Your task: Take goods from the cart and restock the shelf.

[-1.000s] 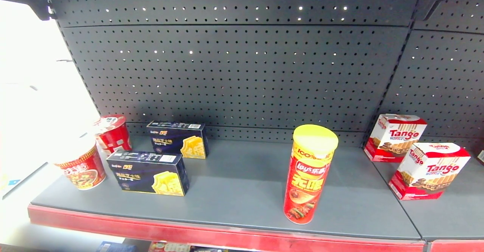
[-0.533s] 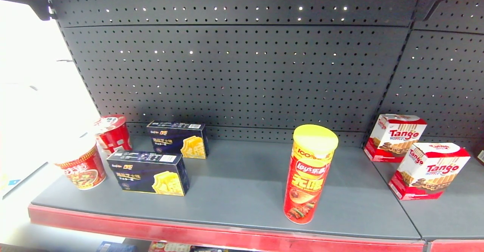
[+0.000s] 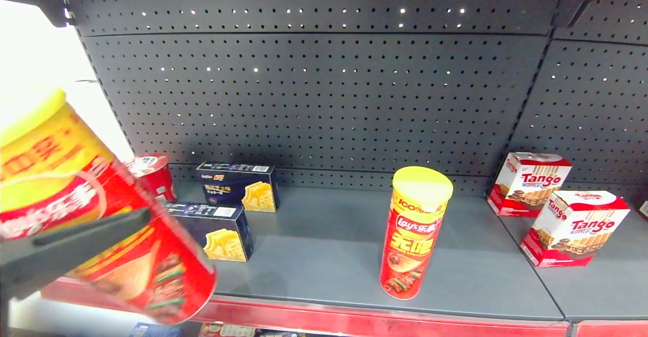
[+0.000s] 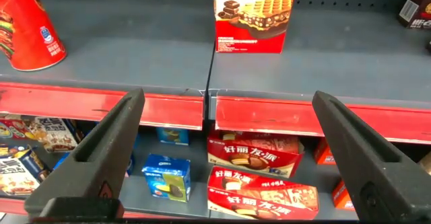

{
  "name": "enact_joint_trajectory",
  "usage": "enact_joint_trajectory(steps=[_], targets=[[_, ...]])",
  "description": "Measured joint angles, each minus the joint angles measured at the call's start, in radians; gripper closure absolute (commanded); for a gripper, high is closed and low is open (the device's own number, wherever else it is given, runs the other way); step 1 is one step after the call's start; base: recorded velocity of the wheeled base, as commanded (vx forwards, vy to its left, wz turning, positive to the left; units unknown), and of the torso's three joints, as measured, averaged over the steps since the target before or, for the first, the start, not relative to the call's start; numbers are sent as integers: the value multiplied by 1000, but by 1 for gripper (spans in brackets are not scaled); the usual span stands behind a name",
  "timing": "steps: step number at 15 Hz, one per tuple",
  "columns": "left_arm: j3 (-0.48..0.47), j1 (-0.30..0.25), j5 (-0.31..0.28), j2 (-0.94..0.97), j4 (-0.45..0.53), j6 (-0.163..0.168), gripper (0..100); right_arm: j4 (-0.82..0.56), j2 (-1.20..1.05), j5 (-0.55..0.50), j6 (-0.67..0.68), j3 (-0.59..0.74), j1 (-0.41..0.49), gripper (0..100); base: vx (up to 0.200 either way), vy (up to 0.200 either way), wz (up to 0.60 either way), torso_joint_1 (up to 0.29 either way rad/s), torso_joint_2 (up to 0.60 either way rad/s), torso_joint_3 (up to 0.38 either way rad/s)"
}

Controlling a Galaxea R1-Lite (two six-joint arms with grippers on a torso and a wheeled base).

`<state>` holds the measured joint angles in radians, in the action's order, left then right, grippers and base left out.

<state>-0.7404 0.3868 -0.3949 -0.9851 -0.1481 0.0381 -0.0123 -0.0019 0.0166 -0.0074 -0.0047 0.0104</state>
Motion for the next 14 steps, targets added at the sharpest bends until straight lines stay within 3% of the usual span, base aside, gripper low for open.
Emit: enact_joint_trajectory(steps=[3, 5, 8, 10, 14], targets=[[-81, 106, -5, -261, -230, -54, 100, 0, 0, 0, 0, 0, 0, 0, 0, 0, 0, 0, 0, 0], [-129, 144, -5, -393, -317, -65, 100, 0, 0, 0, 0, 0, 0, 0, 0, 0, 0, 0, 0, 0], [-248, 152, -4, -577, -373, -78, 100, 0, 0, 0, 0, 0, 0, 0, 0, 0, 0, 0, 0, 0], [-319, 146, 0, -665, -410, -107, 100, 0, 0, 0, 0, 0, 0, 0, 0, 0, 0, 0, 0, 0], [-340, 127, 14, -727, -413, -112, 100, 0, 0, 0, 0, 0, 1, 0, 0, 0, 0, 0, 0, 0]])
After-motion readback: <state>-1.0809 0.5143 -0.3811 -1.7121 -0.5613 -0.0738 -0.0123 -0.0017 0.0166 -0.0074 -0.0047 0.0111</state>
